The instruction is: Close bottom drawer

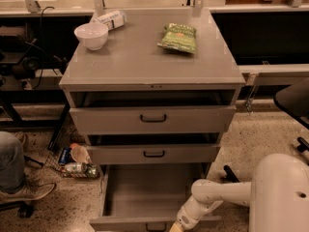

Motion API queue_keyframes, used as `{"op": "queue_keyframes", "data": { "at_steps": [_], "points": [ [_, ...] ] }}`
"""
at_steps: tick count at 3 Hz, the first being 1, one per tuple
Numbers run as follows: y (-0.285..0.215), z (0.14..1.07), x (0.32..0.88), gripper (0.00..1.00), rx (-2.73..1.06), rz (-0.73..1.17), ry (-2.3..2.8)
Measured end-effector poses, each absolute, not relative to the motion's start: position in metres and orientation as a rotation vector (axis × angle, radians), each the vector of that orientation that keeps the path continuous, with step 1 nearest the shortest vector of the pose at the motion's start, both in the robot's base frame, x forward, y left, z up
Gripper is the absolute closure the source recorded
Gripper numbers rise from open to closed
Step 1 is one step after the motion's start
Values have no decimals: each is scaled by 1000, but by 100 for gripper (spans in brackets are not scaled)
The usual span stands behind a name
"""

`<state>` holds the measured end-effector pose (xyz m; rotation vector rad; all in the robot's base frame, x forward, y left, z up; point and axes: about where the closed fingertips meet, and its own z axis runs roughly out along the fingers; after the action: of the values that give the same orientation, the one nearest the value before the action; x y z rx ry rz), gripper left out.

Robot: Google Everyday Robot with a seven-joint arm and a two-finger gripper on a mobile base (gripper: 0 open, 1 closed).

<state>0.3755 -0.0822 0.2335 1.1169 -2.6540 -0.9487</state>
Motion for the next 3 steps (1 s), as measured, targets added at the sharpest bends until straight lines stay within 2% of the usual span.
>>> {"op": "queue_keyframes", "data": {
  "at_steps": [1,3],
  "points": [
    [-82,233,375,100,1116,-948,-2654],
    [-154,188,384,100,949,-783,-2880]
  ]
}}
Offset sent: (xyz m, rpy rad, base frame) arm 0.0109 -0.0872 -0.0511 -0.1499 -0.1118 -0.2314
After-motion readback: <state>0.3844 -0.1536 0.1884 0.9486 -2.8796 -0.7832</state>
